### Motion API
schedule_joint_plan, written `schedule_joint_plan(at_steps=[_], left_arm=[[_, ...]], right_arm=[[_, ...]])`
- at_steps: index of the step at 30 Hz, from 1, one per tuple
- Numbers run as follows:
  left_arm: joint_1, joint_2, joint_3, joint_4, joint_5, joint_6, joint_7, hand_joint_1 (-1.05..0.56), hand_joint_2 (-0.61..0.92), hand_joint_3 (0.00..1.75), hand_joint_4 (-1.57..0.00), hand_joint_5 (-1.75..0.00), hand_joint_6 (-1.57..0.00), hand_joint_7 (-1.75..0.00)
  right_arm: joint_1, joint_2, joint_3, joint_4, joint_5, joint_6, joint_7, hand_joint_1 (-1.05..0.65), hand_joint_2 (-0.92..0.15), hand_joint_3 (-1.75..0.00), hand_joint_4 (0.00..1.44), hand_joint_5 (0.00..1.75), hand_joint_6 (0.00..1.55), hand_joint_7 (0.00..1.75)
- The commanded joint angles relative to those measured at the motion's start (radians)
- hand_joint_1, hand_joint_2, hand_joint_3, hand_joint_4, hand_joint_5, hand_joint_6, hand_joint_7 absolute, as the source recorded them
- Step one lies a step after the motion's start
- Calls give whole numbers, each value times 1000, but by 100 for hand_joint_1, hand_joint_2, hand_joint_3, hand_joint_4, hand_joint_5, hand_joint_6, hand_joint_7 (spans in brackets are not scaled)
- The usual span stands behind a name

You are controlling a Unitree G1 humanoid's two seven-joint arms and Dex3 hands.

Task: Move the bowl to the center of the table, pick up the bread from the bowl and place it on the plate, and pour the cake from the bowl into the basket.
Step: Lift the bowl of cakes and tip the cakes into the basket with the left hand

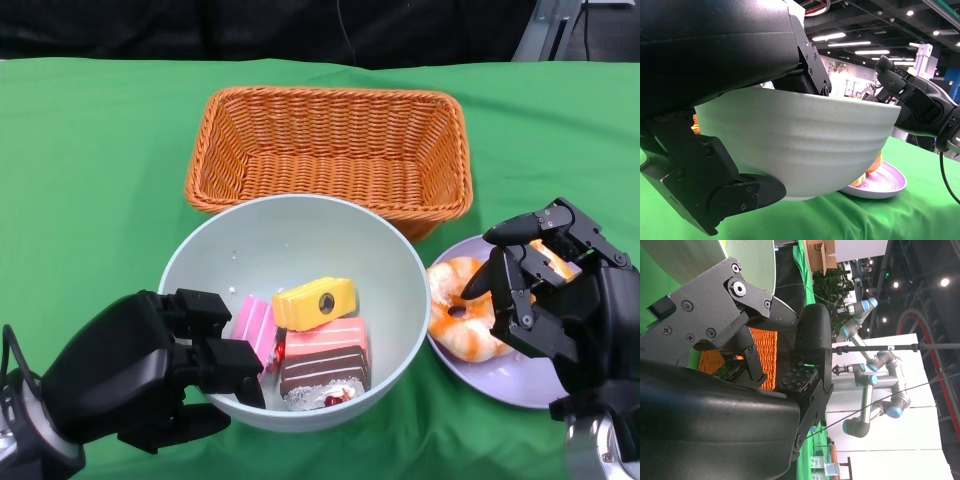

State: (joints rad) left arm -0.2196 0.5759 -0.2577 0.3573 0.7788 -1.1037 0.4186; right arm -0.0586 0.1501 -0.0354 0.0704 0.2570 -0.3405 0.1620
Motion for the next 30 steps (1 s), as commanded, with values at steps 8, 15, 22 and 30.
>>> schedule_joint_plan(at_steps=[8,15,22,30], left_arm=[[-88,-30,20,29,-173,-23,-104,-8,51,107,-85,-150,-92,-107],[-362,-169,-3,229,-338,59,-278,-13,51,101,-71,-174,-67,-151],[-483,-230,6,415,-309,32,-261,-16,56,106,-74,-169,-73,-140],[-495,-234,20,463,-289,-11,-250,-16,56,108,-75,-168,-73,-139]], right_arm=[[-18,25,3,126,18,-100,53,-14,-54,-101,82,154,83,111],[38,9,81,195,-100,-158,86,-10,-62,-88,71,157,71,124],[37,0,102,218,-122,-175,99,-15,-61,-88,75,156,71,127],[39,-4,107,221,-126,-179,93,-14,-63,-88,75,155,70,127]])
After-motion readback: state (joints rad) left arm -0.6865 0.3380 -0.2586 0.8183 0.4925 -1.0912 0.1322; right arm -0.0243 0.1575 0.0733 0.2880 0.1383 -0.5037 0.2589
